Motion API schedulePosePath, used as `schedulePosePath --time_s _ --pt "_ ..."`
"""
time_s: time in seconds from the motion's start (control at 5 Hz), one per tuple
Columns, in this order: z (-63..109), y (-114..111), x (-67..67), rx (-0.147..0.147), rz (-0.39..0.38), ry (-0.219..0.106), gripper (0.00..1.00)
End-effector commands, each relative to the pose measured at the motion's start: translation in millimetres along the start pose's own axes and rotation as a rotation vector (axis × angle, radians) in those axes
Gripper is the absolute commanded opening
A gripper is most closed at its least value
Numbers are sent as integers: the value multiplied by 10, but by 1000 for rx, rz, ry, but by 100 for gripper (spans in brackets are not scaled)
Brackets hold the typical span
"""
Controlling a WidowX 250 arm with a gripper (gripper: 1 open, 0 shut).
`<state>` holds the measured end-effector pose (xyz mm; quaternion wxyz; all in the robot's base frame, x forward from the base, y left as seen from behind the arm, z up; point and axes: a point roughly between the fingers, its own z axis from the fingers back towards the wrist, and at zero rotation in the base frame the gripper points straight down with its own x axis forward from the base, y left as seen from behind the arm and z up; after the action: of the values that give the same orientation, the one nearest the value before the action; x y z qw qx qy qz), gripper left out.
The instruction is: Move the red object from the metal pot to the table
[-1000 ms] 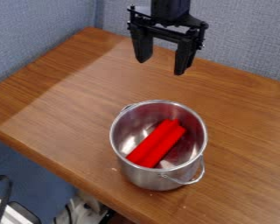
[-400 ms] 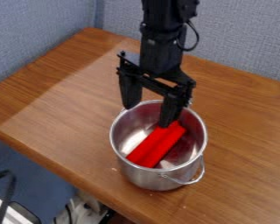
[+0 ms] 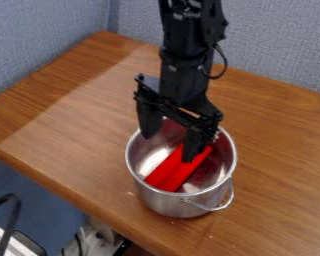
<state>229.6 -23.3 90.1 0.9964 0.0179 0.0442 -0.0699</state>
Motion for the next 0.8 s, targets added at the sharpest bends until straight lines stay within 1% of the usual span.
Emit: schedulePosePath --time_s 0.0,0.6 --pt "58 -26 1 12 -13 -62 100" --pt "-40 -43 8 21 -11 -68 100"
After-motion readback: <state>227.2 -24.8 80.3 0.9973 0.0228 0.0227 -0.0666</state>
